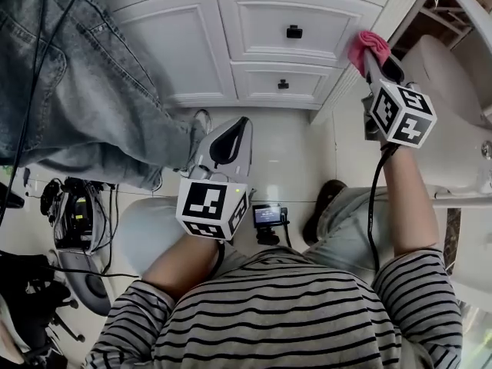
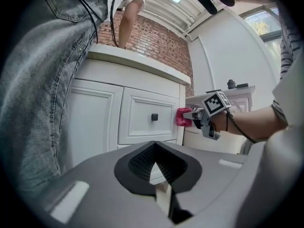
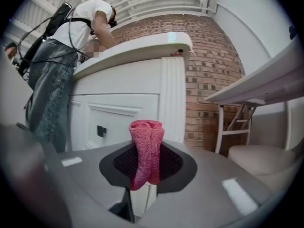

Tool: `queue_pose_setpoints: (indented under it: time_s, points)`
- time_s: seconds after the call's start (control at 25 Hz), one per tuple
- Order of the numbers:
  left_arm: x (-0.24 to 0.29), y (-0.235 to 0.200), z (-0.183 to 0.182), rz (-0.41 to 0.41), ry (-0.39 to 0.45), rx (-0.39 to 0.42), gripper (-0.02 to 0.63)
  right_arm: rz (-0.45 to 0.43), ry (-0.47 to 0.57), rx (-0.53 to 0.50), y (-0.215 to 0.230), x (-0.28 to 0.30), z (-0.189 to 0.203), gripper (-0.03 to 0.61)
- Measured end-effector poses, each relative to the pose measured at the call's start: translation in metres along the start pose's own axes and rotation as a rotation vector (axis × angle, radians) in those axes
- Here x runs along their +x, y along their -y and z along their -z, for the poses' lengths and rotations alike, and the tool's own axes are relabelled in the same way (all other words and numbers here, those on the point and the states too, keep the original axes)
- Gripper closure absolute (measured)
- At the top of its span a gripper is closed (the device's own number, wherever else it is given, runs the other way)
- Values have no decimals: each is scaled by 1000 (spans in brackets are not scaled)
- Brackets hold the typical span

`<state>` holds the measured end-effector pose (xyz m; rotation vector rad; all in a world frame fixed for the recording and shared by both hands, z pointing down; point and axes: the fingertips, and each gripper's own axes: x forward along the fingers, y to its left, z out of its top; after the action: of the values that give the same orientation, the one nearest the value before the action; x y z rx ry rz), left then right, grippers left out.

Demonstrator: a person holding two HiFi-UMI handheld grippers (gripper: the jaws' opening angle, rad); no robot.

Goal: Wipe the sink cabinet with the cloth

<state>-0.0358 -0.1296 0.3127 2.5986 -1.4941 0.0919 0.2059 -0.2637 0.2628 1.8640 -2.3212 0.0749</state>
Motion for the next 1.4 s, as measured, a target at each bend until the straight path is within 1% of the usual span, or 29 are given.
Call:
queue_pose_setpoints:
  time_s: [0.08,0.16,0.24,0.32,0.36,0.44,0.56,0.68,0.84,1.04,1.12,1.2,1.24,1.28,1.32,1.4]
  points:
    - [-3,0,-5,2,15,-7,614,-107,25,-7,-47,7,-3,492]
    - [-5,-2,-7,-5,23,-13,614,-245,32,-29,-110,21,3,492]
    - [-7,-8,-5,-18,21,-17,614,-361,27,-71,-173,39,15,492]
    - [-8,-14,-3,-35,18,-19,614,-424,21,-111,-222,59,25,491]
    - [-8,-17,-2,-43,18,-20,614,-439,17,-124,-239,69,29,491]
    - [-9,-23,-3,-54,21,-18,614,-439,9,-148,-256,86,34,492]
    - [-9,-27,-3,-53,23,-11,614,-412,7,-179,-248,97,41,491]
    - [-7,-26,-2,-46,18,-15,614,-358,2,-186,-213,91,47,491]
    - [-5,-19,-3,-30,13,-21,614,-216,-25,-144,-141,72,57,491]
    - [1,-5,-1,-7,7,-5,614,-17,-71,-96,-34,42,71,489]
    - [2,-2,0,-5,3,2,614,47,-88,-92,-3,31,76,489]
    - [2,1,2,-4,-2,3,614,101,-106,-57,16,22,81,491]
    - [2,2,2,-2,-3,3,614,111,-109,-36,19,17,80,491]
    - [2,4,2,1,-3,2,614,103,-103,-21,15,13,77,491]
    - [2,7,1,5,-1,2,614,76,-88,-14,3,10,72,491]
    - [1,12,0,14,4,1,614,-25,-47,-15,-38,9,62,491]
